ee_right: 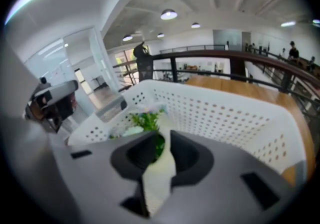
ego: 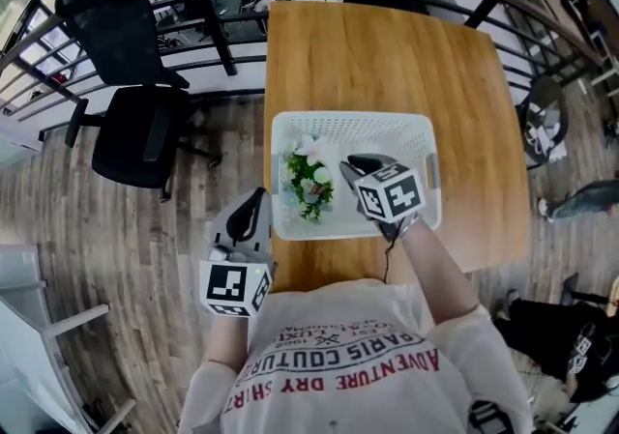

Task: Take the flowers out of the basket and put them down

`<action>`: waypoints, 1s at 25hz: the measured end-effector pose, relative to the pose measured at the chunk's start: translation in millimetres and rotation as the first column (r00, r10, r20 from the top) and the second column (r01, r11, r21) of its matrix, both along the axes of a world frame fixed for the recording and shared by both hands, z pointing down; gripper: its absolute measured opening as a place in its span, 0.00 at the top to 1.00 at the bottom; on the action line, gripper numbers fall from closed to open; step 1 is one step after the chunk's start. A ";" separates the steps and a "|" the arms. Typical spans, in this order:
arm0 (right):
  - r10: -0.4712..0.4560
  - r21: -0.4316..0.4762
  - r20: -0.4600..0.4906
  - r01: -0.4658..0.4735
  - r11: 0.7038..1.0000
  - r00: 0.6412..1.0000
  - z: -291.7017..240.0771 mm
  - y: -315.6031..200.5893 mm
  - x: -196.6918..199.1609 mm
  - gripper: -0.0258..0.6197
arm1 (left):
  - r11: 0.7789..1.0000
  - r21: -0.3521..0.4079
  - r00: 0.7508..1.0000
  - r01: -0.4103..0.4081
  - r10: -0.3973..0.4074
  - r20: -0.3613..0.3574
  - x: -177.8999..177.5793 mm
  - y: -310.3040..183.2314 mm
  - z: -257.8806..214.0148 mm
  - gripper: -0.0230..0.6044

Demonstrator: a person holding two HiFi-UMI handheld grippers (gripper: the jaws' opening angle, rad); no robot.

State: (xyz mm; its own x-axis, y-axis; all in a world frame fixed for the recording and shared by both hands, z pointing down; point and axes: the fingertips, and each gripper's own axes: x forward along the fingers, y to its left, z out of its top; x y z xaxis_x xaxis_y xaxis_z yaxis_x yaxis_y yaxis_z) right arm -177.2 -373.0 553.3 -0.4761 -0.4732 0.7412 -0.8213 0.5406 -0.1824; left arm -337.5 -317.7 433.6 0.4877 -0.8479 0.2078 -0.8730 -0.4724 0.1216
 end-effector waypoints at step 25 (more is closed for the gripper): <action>0.097 -0.441 -0.054 -0.111 0.891 0.994 130.7 -4.5 -16.4 0.83 | 0.996 -0.077 0.999 -0.035 0.032 -0.040 -10.9 -38.5 42.1 0.92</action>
